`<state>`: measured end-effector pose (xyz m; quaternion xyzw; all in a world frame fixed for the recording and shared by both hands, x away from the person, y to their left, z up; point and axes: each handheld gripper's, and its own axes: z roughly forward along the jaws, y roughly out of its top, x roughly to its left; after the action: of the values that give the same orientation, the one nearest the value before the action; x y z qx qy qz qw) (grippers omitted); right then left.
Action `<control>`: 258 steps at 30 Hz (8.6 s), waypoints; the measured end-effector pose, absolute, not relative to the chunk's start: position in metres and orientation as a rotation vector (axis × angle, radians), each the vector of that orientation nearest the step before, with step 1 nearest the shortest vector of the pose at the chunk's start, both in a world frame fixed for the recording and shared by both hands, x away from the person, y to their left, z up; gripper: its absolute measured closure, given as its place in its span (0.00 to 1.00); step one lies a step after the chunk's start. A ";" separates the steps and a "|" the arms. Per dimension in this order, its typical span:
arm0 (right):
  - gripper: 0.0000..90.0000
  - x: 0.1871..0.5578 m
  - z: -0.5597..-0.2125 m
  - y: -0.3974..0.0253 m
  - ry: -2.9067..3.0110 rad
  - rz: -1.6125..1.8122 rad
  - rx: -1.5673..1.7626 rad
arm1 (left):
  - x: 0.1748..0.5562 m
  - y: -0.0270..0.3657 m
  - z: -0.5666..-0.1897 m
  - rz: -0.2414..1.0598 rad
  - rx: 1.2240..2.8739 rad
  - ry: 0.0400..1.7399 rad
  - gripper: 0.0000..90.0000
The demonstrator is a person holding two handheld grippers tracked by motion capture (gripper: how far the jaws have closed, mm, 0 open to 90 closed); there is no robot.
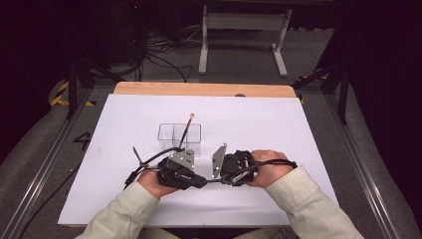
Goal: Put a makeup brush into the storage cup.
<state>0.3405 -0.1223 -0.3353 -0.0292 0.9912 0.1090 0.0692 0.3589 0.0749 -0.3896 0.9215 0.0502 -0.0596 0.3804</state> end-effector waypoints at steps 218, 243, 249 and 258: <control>0.53 0.347 -0.379 -0.165 2.537 1.768 0.305 | 0.357 0.107 -0.393 0.019 2.031 0.111 0.92; 0.01 0.355 -0.374 -0.206 2.307 1.807 0.540 | 0.375 0.134 -0.370 0.204 1.858 0.318 0.92; 0.01 0.354 -0.372 -0.220 2.251 1.799 0.571 | 0.379 0.136 -0.369 0.222 1.823 0.358 0.92; 0.01 0.353 -0.371 -0.239 2.178 1.768 0.624 | 0.388 0.140 -0.367 0.270 1.796 0.407 0.92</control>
<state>0.3526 -0.2394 -0.3715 0.2150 0.7511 0.6098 0.1333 0.3878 0.1396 -0.3674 0.7740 0.1755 0.1162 0.5972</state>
